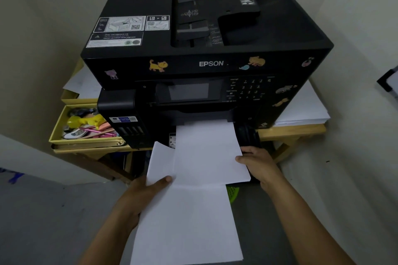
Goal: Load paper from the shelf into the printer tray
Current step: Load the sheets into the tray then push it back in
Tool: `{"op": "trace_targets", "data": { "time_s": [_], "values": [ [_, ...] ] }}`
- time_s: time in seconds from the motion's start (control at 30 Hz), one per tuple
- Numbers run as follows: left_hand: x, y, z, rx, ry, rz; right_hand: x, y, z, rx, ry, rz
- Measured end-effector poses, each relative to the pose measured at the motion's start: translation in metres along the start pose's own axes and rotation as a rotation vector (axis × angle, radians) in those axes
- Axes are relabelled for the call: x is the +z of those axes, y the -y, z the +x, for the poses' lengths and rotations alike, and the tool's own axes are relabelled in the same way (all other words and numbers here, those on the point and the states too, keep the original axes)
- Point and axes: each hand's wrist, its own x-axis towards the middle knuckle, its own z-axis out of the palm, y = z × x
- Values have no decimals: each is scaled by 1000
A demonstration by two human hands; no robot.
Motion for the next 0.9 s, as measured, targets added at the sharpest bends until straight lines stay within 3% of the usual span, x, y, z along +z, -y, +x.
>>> {"op": "trace_targets", "data": {
  "time_s": [0.9],
  "values": [
    [4, 3, 13, 48, -17, -64, 9, -7, 20, -2, -143, 146]
  ]
}}
